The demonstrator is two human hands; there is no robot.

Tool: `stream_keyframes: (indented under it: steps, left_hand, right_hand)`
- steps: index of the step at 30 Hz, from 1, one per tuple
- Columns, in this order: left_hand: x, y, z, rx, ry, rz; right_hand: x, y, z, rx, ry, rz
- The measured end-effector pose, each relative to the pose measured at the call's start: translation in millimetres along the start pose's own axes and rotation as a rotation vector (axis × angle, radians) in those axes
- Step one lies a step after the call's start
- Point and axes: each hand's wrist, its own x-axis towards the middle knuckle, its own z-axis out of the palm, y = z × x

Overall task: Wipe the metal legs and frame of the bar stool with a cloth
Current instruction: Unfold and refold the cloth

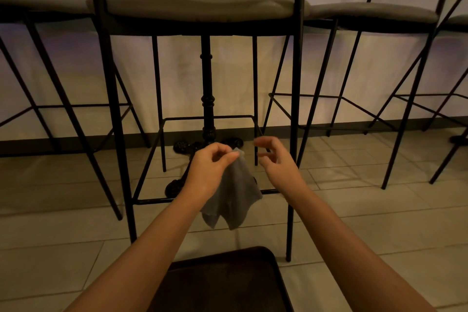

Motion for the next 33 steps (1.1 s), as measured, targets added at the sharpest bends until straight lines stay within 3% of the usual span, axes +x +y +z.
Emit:
stream_keyframes:
  steps: [4,7,14,22,27,33]
  left_hand:
    - [5.6,2.4,-2.9,0.048,-0.137,0.034]
    - [8.5,-0.7,-2.7,0.093,-0.157,0.080]
    - [12.5,-7.7,-13.0,0.069,-0.191,0.099]
    - [13.7,-18.6,-19.5,0.137,-0.388,0.033]
    - [14.3,-32.4,-21.7,0.368,-0.492,-0.023]
    - [16.7,-40.7,-34.0,0.494,-0.443,-0.049]
  right_hand:
    - [5.6,-10.2,-1.4,0.173,-0.347,0.006]
    - [8.9,-8.2,-1.7,0.133,-0.455,-0.002]
    - [7.5,-2.8,-16.9,-0.058,-0.537,0.006]
    - [8.3,0.0,-36.9,-0.161,-0.508,-0.018]
    - [11.7,-2.2,-40.2,-0.239,-0.439,-0.063]
    - [12.4,-1.7,-53.3,-0.394,-0.522,0.021]
